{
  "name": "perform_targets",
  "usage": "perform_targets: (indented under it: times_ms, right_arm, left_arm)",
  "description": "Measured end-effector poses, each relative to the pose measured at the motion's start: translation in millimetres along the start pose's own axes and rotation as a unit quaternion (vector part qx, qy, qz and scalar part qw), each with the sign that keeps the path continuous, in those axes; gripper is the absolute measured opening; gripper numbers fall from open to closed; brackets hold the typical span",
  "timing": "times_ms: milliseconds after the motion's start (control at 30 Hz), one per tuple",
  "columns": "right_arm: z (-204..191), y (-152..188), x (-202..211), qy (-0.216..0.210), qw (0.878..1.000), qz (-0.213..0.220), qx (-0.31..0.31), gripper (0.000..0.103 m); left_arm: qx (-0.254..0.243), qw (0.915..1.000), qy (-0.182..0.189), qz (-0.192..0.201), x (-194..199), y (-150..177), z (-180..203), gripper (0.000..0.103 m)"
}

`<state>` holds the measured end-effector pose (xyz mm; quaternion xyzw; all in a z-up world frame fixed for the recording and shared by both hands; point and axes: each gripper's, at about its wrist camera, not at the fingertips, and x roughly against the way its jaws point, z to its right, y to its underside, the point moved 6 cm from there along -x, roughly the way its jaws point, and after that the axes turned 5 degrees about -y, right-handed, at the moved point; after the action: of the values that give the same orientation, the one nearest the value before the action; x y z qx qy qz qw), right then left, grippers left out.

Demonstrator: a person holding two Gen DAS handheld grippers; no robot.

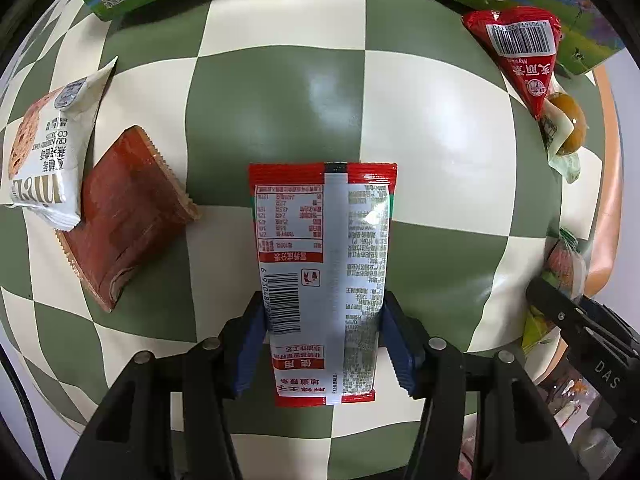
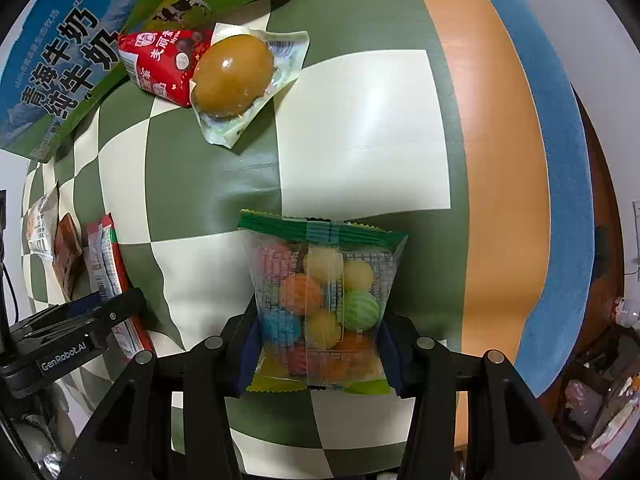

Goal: Organize snacks
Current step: 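Carry both packs into the box and open both tools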

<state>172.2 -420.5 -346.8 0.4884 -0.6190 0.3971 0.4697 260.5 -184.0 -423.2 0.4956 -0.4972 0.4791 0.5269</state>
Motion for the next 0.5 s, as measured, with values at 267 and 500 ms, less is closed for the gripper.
perform_targets:
  times_ms: [267, 500]
  right_arm:
    - [-7, 0, -11, 0.005, 1.000, -0.002, 0.003, 0.053]
    - [-25, 2, 0, 0.014, 0.999, 0.019, 0.024, 0.052]
  left_arm:
    - [-0.004, 0.9999, -0.004, 0.013, 15, 13, -7, 0.049]
    - [-0.023, 0.9987, -0.002, 0.046, 49, 21, -4, 0.043]
